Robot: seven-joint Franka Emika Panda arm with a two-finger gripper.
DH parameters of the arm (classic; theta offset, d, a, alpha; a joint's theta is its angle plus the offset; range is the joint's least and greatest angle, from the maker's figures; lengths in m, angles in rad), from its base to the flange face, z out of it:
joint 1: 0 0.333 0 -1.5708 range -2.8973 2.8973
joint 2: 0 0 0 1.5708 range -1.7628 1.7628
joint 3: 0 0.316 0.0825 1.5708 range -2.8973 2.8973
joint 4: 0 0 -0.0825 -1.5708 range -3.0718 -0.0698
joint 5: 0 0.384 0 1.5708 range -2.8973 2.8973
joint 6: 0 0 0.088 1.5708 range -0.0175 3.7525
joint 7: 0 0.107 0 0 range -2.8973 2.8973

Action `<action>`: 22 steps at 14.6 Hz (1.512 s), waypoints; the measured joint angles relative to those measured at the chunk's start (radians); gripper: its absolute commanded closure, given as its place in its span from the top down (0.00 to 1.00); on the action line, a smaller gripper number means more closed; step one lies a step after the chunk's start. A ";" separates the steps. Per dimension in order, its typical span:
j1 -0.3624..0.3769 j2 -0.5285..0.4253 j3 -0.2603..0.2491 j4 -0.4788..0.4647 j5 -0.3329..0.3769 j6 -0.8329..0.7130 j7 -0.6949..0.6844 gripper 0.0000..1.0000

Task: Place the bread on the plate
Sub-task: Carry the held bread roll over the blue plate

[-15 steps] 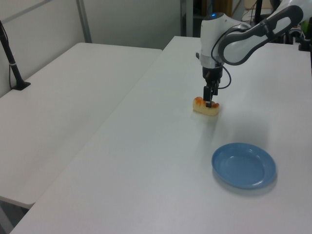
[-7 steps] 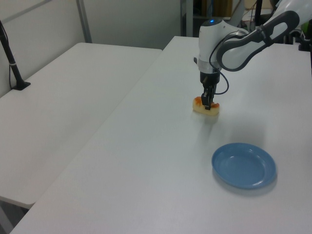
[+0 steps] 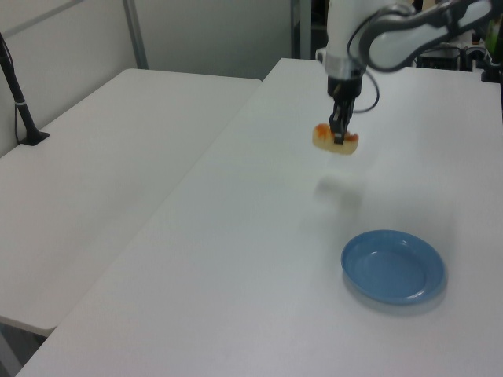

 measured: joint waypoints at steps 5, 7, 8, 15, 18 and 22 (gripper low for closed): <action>0.071 -0.139 0.030 0.027 0.000 -0.235 0.000 0.23; 0.076 -0.151 0.091 0.074 0.004 -0.339 0.000 0.23; 0.078 -0.155 0.126 0.098 0.007 -0.384 0.002 0.23; 0.084 -0.174 0.328 0.106 0.085 -0.424 0.051 0.24; 0.090 -0.172 0.394 0.024 0.085 -0.345 0.131 0.24; 0.094 -0.169 0.417 -0.112 0.085 -0.218 0.157 0.24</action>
